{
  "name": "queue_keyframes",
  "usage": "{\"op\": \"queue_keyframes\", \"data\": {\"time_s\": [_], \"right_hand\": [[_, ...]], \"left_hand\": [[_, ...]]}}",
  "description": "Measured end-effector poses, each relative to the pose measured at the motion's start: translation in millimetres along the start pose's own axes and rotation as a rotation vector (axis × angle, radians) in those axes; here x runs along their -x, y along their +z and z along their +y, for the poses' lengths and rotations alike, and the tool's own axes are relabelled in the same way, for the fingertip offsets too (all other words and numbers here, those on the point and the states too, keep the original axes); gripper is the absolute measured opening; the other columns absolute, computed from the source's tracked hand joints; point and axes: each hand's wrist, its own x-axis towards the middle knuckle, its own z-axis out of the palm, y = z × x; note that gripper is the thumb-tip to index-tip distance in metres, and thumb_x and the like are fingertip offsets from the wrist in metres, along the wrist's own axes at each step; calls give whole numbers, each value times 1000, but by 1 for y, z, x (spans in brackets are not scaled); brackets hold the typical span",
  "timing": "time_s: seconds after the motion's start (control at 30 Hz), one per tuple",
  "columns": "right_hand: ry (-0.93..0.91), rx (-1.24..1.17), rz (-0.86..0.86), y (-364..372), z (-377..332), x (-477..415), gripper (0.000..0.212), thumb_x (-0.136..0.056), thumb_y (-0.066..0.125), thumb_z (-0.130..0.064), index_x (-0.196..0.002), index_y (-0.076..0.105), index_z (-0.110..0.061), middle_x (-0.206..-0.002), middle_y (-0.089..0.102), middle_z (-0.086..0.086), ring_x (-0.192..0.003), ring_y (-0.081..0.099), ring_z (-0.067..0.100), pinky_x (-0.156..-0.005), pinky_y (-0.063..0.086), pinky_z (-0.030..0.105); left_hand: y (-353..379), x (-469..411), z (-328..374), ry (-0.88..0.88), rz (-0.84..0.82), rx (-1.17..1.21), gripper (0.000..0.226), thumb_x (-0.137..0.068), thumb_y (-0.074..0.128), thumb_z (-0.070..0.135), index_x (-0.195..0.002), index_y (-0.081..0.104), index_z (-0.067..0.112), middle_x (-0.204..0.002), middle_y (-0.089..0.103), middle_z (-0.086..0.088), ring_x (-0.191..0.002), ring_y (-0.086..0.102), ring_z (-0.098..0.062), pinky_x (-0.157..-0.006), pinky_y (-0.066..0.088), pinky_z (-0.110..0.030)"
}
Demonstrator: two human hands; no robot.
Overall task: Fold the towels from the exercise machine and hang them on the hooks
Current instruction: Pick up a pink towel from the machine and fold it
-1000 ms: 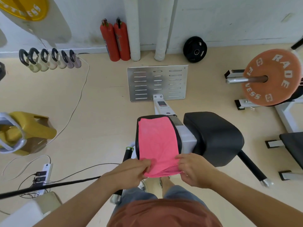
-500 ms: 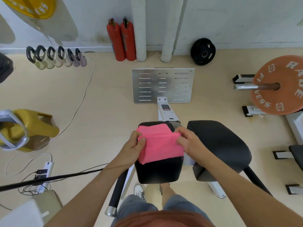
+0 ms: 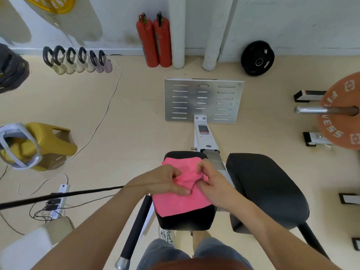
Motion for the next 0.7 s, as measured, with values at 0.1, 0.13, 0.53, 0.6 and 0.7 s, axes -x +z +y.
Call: {"op": "queue_keyframes", "data": {"time_s": [0.1,0.13,0.53,0.6,0.7], "right_hand": [[78,-197,-58,-22,-4,-9,31,-90,56,-14,-110,47,-36,-86,59,5,-75,57,19,-63,44,24],[58,-126,-59,-26,-2,-14,29,-93,54,-26,-119,48,-40,-101,64,4,-94,62,21,-76,48,27],[-63,622,-101,37,79,-20,72,-86,59,-24,-147,22,-14,-155,31,11,-144,29,24,-118,23,50],[105,362,-121,40,83,-18,80,-77,69,-1,-146,29,-12,-151,36,13,-139,36,28,-114,32,43],[195,186,103,28,68,-15,39,-88,54,1,-127,52,-7,-121,60,10,-106,58,21,-94,50,37]], "left_hand": [[9,5,3,40,-116,-8,31,-81,73,38,-64,55,18,-57,47,12,-52,44,-6,-53,34,-20],[14,9,3,68,-159,6,34,-82,72,37,-62,53,17,-56,44,10,-51,41,-8,-53,32,-22],[11,7,18,73,-12,-229,18,-100,43,27,-99,61,28,-90,57,9,-81,53,-2,-71,40,-17],[15,-13,13,34,56,-304,20,-101,38,29,-94,56,28,-90,56,10,-91,53,-14,-74,39,-21],[23,-36,4,16,113,-341,26,-102,34,29,-89,48,12,-83,55,1,-84,53,-20,-74,40,-30]]}}
